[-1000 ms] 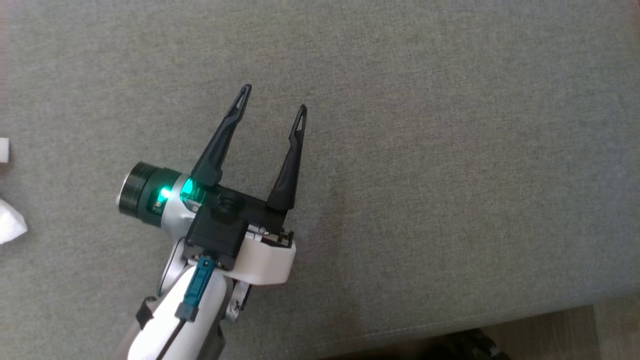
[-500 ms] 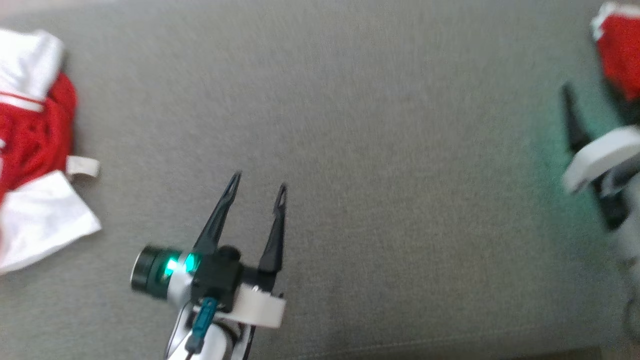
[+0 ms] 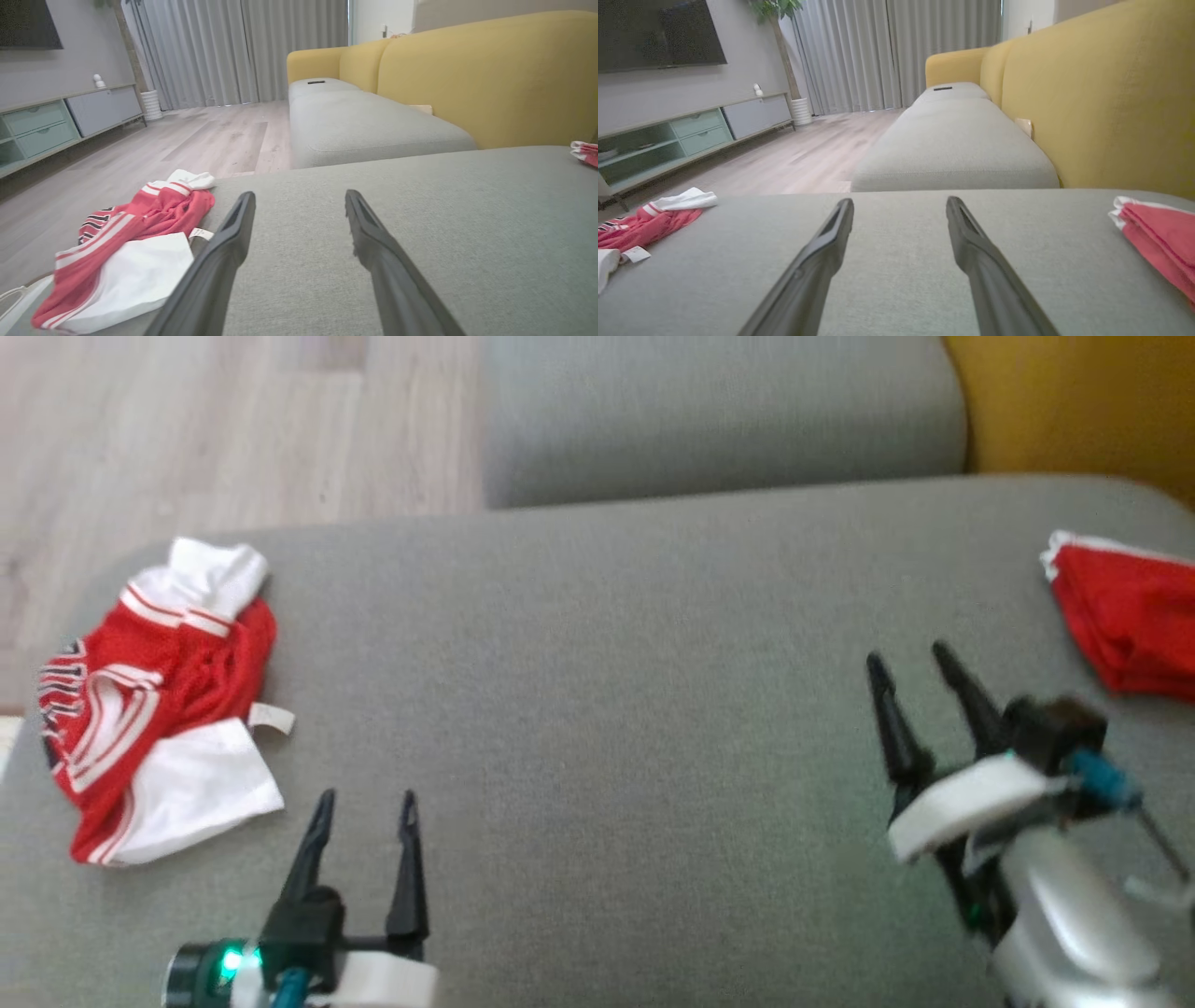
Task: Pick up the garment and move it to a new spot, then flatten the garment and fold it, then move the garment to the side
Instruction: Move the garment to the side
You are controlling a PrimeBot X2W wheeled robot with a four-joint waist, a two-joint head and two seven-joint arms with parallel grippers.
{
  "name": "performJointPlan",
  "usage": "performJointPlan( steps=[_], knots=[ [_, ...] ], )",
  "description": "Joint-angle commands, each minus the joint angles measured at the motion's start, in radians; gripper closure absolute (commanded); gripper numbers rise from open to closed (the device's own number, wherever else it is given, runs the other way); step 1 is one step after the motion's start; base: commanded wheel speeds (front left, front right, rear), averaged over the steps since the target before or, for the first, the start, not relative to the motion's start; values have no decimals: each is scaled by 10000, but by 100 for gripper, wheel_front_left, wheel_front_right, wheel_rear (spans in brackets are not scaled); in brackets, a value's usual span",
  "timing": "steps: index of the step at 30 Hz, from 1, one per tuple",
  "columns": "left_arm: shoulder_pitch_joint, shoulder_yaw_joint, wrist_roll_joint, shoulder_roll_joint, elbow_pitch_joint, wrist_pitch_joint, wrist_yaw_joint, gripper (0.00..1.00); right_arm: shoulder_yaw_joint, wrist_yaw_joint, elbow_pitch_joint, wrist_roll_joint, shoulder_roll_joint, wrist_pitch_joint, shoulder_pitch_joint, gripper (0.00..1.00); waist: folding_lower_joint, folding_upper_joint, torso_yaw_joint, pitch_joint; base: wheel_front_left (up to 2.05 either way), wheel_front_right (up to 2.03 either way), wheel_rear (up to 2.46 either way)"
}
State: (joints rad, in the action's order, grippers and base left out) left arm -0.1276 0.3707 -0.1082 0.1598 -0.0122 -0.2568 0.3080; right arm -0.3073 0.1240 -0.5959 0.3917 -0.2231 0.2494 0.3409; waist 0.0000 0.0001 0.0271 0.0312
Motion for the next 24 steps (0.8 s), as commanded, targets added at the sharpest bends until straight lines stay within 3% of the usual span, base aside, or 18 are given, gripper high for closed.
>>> performJointPlan(
  steps=[1,6,11,24],
  knots=[
    [268,-484,-25,-13,285,-49,-18,0,-59,67,536,-109,116,122,-252,0,0,-1,103,405,0,0,0],
    [-323,-975,27,-208,402,-49,-213,0,434,67,1675,-339,613,122,-1900,0,0,-1,157,940,0,0,0],
    [-871,-1231,234,-319,470,-49,-445,0,853,67,2021,-536,1002,123,-3057,0,0,-1,129,1292,0,0,0],
    [-1322,-1545,655,-609,332,-49,-867,0,1077,67,2219,-1222,1379,123,-3874,0,0,-1,-40,1549,0,0,0]
  ],
)
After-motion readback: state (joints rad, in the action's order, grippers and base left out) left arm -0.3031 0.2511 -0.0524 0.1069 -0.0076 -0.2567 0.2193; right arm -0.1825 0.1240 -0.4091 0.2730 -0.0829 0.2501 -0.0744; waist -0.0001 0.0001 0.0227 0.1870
